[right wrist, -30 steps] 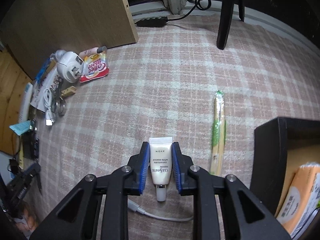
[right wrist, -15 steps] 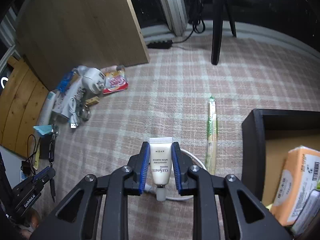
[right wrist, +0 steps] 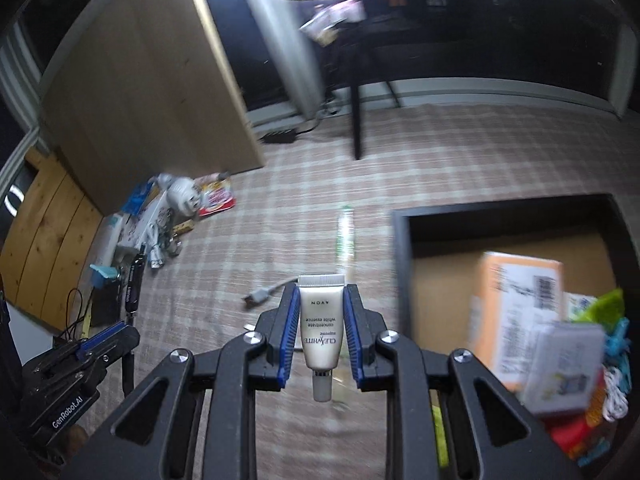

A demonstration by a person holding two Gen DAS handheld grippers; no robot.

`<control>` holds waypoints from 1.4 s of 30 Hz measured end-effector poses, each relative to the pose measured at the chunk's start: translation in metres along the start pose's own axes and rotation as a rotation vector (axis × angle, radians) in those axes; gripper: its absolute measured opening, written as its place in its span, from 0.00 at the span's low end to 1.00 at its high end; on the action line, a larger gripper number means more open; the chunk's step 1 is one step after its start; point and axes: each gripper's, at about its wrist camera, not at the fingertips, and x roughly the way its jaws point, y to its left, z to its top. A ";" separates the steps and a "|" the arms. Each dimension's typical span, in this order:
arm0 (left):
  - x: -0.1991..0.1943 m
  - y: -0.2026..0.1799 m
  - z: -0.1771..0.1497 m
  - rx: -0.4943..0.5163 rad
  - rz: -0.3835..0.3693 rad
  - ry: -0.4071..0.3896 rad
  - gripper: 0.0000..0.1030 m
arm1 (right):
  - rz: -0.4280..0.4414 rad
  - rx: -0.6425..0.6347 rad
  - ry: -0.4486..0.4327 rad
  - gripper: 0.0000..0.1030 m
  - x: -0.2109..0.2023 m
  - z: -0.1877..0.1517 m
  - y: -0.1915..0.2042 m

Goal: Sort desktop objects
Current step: 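Carry the pen and cream tube over the black box and release both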

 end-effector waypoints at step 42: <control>0.002 -0.221 -0.015 0.333 -0.146 -0.058 0.64 | -0.213 0.202 -0.135 0.57 -0.120 -0.040 -0.169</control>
